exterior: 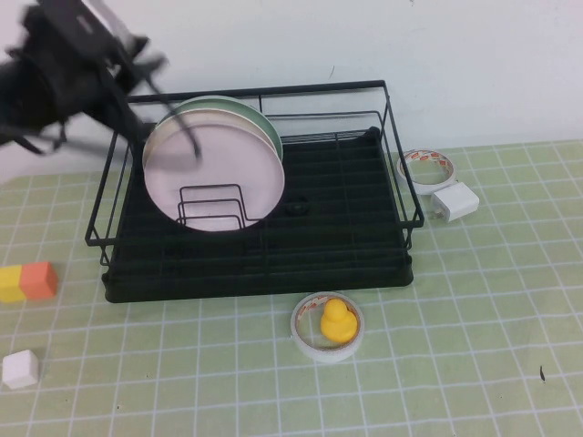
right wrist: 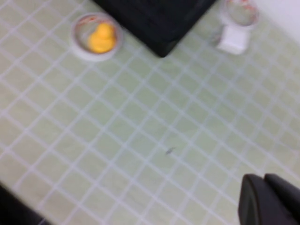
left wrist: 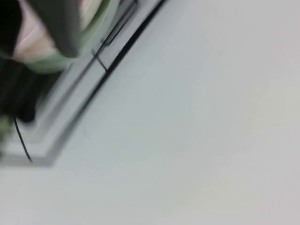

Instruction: Place plate on rack

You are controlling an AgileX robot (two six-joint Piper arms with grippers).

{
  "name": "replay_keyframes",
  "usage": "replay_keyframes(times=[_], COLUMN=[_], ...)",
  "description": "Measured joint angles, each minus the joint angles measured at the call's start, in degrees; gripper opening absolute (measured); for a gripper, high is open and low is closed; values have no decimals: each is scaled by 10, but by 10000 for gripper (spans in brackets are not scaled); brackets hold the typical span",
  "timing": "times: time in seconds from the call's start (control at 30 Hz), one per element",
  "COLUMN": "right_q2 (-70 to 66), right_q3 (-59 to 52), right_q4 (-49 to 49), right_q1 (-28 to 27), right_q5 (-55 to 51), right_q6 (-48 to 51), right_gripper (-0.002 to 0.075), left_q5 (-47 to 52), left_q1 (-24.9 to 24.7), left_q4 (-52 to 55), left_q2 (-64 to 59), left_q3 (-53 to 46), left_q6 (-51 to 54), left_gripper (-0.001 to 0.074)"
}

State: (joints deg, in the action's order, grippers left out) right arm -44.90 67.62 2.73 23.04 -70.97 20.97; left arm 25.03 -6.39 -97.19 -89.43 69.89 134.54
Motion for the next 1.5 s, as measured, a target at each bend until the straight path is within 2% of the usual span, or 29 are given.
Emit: replay_keyframes(times=[0.07, 0.2, 0.37, 0.5, 0.7, 0.87, 1.17, 1.5], right_q2=[22, 70, 145, 189, 216, 216, 216, 216], right_q3=[0, -15, -110, -223, -377, -431, -445, -445], right_q4=[25, 67, 71, 33, -43, -62, -71, -72], right_q1=[0, 0, 0, 0, 0, 0, 0, 0], right_q5=[0, 3, 81, 167, 284, 303, 306, 306], right_q6=[-8, -33, -69, -77, -76, -76, -78, -78], right_gripper=[2, 2, 2, 2, 1, 1, 1, 1], left_q5=[-26, -30, 53, 58, -56, -141, -141, -138], left_q1=[0, 0, 0, 0, 0, 0, 0, 0], left_q4=[0, 24, 157, 268, 332, 329, 268, 260], left_q2=[34, 97, 178, 247, 354, 445, 579, 605], left_q3=[0, -9, -40, -86, -214, -340, -499, -572], left_q6=[-152, -401, -503, -568, -594, -596, -596, -596], left_gripper=[77, 15, 4, 1, 0, 0, 0, 0])
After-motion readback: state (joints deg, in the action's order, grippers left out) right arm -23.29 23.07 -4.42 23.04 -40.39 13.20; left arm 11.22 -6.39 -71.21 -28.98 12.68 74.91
